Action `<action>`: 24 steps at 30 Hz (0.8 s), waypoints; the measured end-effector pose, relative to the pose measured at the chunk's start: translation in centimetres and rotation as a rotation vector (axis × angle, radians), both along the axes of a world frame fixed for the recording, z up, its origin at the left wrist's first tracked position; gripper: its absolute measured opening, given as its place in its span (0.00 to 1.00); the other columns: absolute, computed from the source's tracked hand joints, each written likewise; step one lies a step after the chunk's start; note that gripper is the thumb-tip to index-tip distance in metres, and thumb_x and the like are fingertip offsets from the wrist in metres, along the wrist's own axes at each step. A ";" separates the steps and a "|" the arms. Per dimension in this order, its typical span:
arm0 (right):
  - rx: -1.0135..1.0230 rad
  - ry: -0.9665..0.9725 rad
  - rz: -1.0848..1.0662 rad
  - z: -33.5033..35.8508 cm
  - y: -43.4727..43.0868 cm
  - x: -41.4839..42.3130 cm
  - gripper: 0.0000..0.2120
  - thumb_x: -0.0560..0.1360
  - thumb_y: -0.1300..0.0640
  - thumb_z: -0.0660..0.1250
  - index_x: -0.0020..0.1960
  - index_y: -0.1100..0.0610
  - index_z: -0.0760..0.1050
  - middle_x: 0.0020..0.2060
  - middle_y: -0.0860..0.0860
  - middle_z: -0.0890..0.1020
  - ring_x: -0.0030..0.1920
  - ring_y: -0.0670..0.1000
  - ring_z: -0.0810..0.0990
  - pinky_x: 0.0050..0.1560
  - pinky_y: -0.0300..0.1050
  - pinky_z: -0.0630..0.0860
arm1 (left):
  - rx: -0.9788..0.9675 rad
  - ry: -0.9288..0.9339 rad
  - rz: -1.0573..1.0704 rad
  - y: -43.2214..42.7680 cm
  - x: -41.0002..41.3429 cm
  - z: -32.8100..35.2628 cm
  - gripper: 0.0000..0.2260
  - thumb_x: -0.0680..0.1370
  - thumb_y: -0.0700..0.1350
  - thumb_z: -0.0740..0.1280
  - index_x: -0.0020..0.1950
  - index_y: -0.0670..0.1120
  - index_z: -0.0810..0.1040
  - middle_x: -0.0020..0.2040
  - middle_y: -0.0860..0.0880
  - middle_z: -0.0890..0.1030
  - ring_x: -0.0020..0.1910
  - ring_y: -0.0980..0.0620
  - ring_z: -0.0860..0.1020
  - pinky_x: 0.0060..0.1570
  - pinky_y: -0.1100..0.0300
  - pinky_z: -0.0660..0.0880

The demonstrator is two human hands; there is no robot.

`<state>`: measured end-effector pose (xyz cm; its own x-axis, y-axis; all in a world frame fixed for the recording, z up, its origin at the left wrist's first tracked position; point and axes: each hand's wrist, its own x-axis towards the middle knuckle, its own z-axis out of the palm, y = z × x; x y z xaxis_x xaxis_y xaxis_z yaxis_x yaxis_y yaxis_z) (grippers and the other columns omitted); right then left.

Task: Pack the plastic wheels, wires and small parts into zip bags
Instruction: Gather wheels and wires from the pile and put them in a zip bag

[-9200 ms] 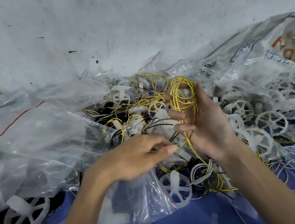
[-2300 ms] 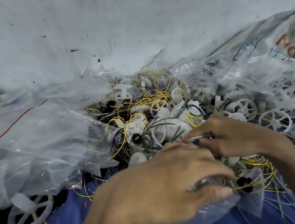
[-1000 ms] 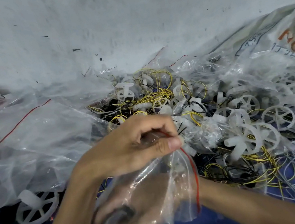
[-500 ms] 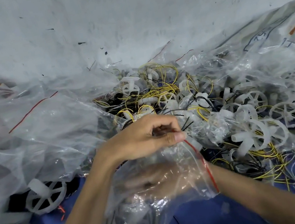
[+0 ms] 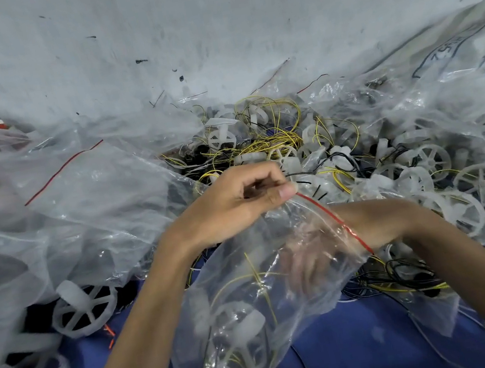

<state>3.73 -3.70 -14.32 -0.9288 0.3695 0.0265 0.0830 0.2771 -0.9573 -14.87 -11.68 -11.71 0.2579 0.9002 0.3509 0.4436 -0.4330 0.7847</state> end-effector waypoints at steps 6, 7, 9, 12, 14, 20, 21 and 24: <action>0.357 0.074 -0.319 0.8 -1.9 1.8 0.29 0.71 0.28 0.47 0.42 0.46 0.80 0.46 0.40 0.82 0.50 0.39 0.79 0.55 0.40 0.72 | 0.106 -0.119 0.220 0.3 -1.5 0.1 0.10 0.76 0.52 0.64 0.37 0.51 0.72 0.30 0.57 0.68 0.31 0.57 0.65 0.34 0.69 0.63; 0.535 -0.007 -0.311 0.6 -2.1 2.0 0.29 0.69 0.26 0.50 0.44 0.46 0.78 0.49 0.38 0.79 0.53 0.38 0.76 0.55 0.40 0.70 | 0.116 -0.125 0.250 0.3 -1.6 0.2 0.09 0.75 0.52 0.64 0.37 0.51 0.72 0.30 0.56 0.67 0.32 0.56 0.65 0.33 0.69 0.63; 0.765 -0.118 -0.332 0.1 -2.1 1.9 0.21 0.71 0.29 0.55 0.49 0.45 0.72 0.50 0.36 0.72 0.52 0.35 0.72 0.53 0.33 0.68 | 0.141 -0.114 0.266 0.1 -1.6 0.4 0.09 0.74 0.53 0.65 0.37 0.50 0.73 0.30 0.57 0.67 0.31 0.57 0.64 0.33 0.69 0.63; 0.309 0.200 -0.411 0.1 -1.6 1.4 0.14 0.75 0.44 0.63 0.50 0.55 0.73 0.48 0.52 0.77 0.42 0.47 0.79 0.40 0.30 0.75 | 0.235 -0.120 0.267 0.0 -1.4 0.9 0.07 0.76 0.49 0.67 0.39 0.51 0.73 0.30 0.59 0.69 0.31 0.60 0.66 0.34 0.70 0.63; -0.137 0.428 -0.406 0.2 -0.7 1.3 0.15 0.73 0.49 0.67 0.48 0.62 0.72 0.49 0.60 0.78 0.44 0.59 0.78 0.38 0.41 0.78 | 0.290 -0.122 0.282 0.2 -1.5 0.9 0.05 0.76 0.47 0.66 0.40 0.53 0.74 0.34 0.60 0.73 0.34 0.63 0.68 0.37 0.71 0.65; -0.511 0.441 -0.338 -0.1 0.7 0.4 0.07 0.76 0.58 0.61 0.49 0.57 0.77 0.46 0.51 0.83 0.45 0.48 0.83 0.40 0.43 0.80 | 0.004 0.004 0.303 1.0 -2.5 -1.4 0.08 0.77 0.48 0.62 0.44 0.45 0.69 0.41 0.48 0.71 0.41 0.59 0.71 0.41 0.71 0.66; -0.445 0.360 -0.365 -0.2 0.6 0.4 0.07 0.75 0.55 0.63 0.50 0.55 0.77 0.43 0.48 0.82 0.40 0.44 0.82 0.37 0.39 0.79 | 0.002 -0.047 0.283 1.0 -2.5 -1.4 0.06 0.79 0.45 0.60 0.44 0.45 0.68 0.41 0.47 0.73 0.42 0.59 0.74 0.42 0.72 0.68; -0.108 0.058 -0.346 -0.3 -0.4 0.4 0.17 0.70 0.44 0.68 0.56 0.49 0.76 0.44 0.42 0.82 0.44 0.39 0.82 0.44 0.34 0.78 | 0.118 -0.219 0.261 0.0 -2.2 0.1 0.06 0.80 0.38 0.58 0.43 0.46 0.66 0.35 0.48 0.76 0.32 0.63 0.75 0.34 0.71 0.69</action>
